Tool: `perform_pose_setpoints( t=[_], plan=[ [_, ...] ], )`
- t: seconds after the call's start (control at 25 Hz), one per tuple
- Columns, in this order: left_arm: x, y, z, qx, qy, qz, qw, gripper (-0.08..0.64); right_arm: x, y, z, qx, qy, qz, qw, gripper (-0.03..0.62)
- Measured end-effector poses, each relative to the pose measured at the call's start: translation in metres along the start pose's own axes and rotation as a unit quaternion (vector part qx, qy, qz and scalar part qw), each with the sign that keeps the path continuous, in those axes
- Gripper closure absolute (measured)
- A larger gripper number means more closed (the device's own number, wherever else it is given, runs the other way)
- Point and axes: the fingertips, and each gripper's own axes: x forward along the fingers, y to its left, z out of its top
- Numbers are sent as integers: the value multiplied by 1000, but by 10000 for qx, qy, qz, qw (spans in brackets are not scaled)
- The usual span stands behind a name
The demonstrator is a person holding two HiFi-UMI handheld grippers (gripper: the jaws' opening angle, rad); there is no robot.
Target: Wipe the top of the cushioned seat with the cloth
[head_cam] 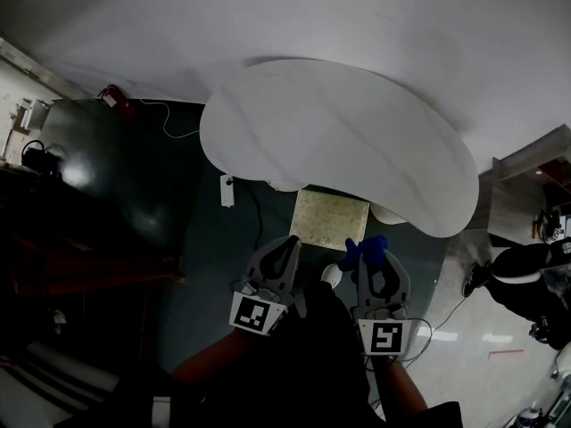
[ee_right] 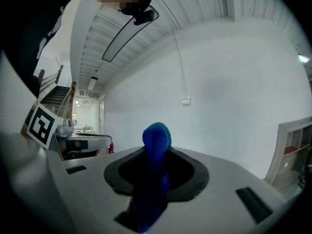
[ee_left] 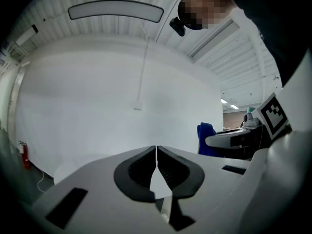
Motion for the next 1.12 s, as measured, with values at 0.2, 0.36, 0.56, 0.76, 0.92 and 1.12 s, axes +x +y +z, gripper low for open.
perform_pose_setpoints(
  t=[0.2,0.36,0.56,0.76,0.92,1.12],
  plan=[
    [25,6,-4,111,126,239,9996,540,27,-17,-27,359,247,228,9988,468],
    [34,12,-13,66,216,265,9994,540,46,-6,-52,653,531,473,9953,468],
    [44,23,-34,86,256,175,9995,540,90,7,-86,1735,931,571,9788,468],
    [45,51,-67,-128,326,212,9992,540,148,38,-116,1792,1074,476,9768,468],
    [43,73,-92,-409,349,253,9982,540,186,59,-150,1876,1297,392,9728,468],
    [36,111,-131,-593,395,421,9966,540,224,98,-204,1875,1742,499,9654,468]
  ],
)
